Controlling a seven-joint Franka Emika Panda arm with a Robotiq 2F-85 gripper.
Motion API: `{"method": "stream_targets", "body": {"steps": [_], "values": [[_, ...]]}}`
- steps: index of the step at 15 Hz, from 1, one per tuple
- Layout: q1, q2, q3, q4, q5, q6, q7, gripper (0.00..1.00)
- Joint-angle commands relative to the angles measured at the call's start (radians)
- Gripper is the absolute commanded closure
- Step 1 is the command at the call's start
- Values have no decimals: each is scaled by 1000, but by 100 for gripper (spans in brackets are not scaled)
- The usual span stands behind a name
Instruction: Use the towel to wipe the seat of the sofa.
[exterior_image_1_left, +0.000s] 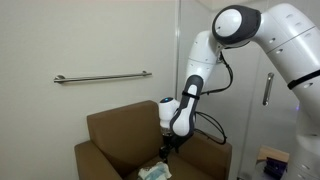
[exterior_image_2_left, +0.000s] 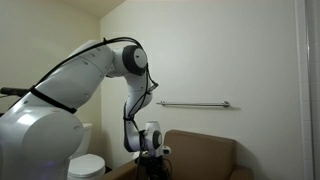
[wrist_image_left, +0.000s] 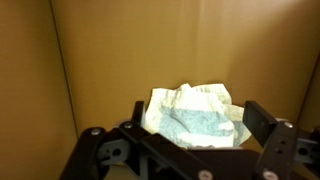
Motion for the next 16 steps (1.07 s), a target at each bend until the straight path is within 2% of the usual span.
{"method": "stream_targets", "body": {"steps": [1, 3, 6, 9, 16], "values": [[72, 194, -25, 197, 159, -44, -108, 0], [105, 308, -37, 328, 217, -48, -118, 0], [213, 472, -135, 527, 256, -44, -57, 0], [262, 613, -213, 726, 289, -101, -36, 0], [102, 870, -139, 1149, 324, -411, -138, 0]]}}
